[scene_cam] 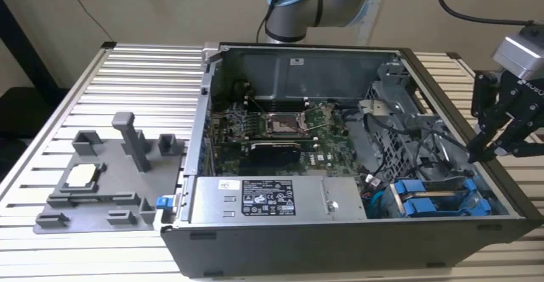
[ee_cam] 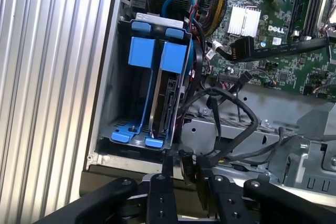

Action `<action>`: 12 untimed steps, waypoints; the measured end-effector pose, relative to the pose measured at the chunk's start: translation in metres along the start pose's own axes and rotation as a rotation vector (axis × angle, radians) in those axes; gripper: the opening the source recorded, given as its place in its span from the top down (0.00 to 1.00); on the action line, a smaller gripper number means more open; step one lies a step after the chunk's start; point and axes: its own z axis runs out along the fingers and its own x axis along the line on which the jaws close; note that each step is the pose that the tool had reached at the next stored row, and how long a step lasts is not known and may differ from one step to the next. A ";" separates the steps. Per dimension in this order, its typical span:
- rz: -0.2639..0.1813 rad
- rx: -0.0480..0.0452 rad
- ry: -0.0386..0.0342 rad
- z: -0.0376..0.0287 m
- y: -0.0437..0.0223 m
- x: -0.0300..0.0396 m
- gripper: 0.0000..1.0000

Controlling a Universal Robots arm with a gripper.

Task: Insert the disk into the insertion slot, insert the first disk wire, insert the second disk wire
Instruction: 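Insert the first disk wire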

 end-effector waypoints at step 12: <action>0.000 -0.0001 0.0004 0.0000 0.0007 0.0000 0.81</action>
